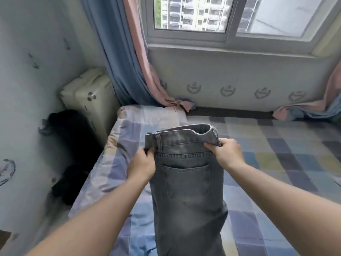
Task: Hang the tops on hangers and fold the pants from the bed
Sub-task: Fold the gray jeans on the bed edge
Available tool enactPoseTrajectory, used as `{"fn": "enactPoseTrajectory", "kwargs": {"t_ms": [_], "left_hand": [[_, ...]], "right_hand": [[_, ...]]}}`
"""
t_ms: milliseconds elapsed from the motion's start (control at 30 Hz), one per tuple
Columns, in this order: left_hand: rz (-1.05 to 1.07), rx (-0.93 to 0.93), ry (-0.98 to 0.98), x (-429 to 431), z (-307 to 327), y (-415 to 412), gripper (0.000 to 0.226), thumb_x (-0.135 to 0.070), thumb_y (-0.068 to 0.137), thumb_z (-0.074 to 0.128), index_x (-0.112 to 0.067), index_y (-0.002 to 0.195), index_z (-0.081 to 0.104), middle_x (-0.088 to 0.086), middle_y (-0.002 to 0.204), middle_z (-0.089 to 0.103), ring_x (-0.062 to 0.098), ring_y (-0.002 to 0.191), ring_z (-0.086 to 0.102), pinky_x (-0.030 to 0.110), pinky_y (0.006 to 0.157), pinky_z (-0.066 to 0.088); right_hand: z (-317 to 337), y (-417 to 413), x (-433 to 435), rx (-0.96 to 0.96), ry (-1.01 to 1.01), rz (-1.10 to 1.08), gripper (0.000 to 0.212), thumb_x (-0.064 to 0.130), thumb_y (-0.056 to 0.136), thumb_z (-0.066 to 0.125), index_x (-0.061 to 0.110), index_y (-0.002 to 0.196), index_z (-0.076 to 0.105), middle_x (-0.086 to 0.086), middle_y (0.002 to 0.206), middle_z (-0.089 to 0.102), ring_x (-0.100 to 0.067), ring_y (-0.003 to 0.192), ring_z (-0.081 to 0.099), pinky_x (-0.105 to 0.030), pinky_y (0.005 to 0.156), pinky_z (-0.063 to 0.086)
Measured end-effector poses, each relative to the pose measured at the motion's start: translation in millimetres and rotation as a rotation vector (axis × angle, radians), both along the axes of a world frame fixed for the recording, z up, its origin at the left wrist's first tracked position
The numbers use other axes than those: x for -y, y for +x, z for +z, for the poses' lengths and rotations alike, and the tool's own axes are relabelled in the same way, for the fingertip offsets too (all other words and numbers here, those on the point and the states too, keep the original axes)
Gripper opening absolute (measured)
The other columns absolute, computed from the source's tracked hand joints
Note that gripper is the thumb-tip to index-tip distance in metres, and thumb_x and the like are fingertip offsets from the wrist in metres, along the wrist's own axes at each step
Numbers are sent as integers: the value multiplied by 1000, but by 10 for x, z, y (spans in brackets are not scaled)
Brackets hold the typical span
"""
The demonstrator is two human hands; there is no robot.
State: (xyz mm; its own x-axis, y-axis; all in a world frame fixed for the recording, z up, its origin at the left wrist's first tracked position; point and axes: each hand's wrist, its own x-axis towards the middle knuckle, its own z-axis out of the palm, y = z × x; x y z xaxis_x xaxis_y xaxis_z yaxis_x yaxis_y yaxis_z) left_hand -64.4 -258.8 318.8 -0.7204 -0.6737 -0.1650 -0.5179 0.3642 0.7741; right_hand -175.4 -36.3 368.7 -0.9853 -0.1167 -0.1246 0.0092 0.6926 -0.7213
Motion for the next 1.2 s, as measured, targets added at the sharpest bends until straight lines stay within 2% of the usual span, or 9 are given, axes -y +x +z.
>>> {"fn": "enactPoseTrajectory", "kwargs": {"t_ms": [100,200,300,400,500,600,767,933,1200], "left_hand": [[42,1,45,298,-758,-570,33,-45,104,40,-18,95,55,9,100,66,34,95,59,40,77,44],[67,38,31,511,-1365,-957,29,-41,104,42,-15,98,54,10,106,65,34,99,58,38,76,40],[55,43,-1,580,-1901,-1095,31,-35,103,48,-15,127,52,10,134,55,31,122,52,39,98,41],[-99,118,-98,483,-2364,-912,40,-38,101,50,-19,136,48,6,145,46,30,132,44,41,109,37],[-267,230,-226,255,-2679,-522,44,-44,100,50,-25,139,47,-3,155,37,26,140,31,42,110,30],[-354,316,-293,10,-2830,-85,50,-48,99,48,-31,146,40,-5,165,21,22,149,13,45,115,21],[-470,413,-300,-485,-2837,480,61,-53,100,42,-33,155,25,-4,169,7,22,153,1,44,119,11],[-504,485,-235,-986,-2724,896,75,-65,96,36,-37,159,7,-3,169,-3,24,154,-9,49,123,3],[-481,596,-215,-1969,-2391,1669,77,-70,95,34,-38,159,5,-2,169,-8,25,153,-13,53,122,-1]], "right_hand": [[-776,-513,375,-29,55,-70,48,52,85,72,16,59,55,-3,63,59,-36,75,57,-38,60,38],[-1459,-860,646,-57,143,-86,37,49,91,65,17,74,59,-5,78,63,-33,77,54,-36,61,37],[-2075,-1013,797,-59,70,-83,14,34,99,56,21,102,62,-6,105,67,-27,91,57,-34,75,43],[-2649,-821,783,72,-16,-43,35,30,101,56,16,132,54,-7,131,59,-25,116,56,-40,100,45],[-3039,-405,580,193,-17,50,42,32,102,54,19,141,50,-6,142,52,-23,126,53,-44,110,39],[-3179,-15,289,237,41,157,48,32,103,51,21,149,42,-2,152,43,-21,139,42,-42,117,30],[-3160,375,-260,273,398,395,60,47,102,41,36,157,21,2,166,20,-22,151,16,-47,121,16],[-3034,709,-713,263,575,498,64,60,98,29,42,158,13,1,168,13,-22,153,10,-46,119,13],[-2776,1517,-1511,189,675,698,76,72,88,11,42,158,7,1,169,5,-25,154,3,-53,120,8]]}}
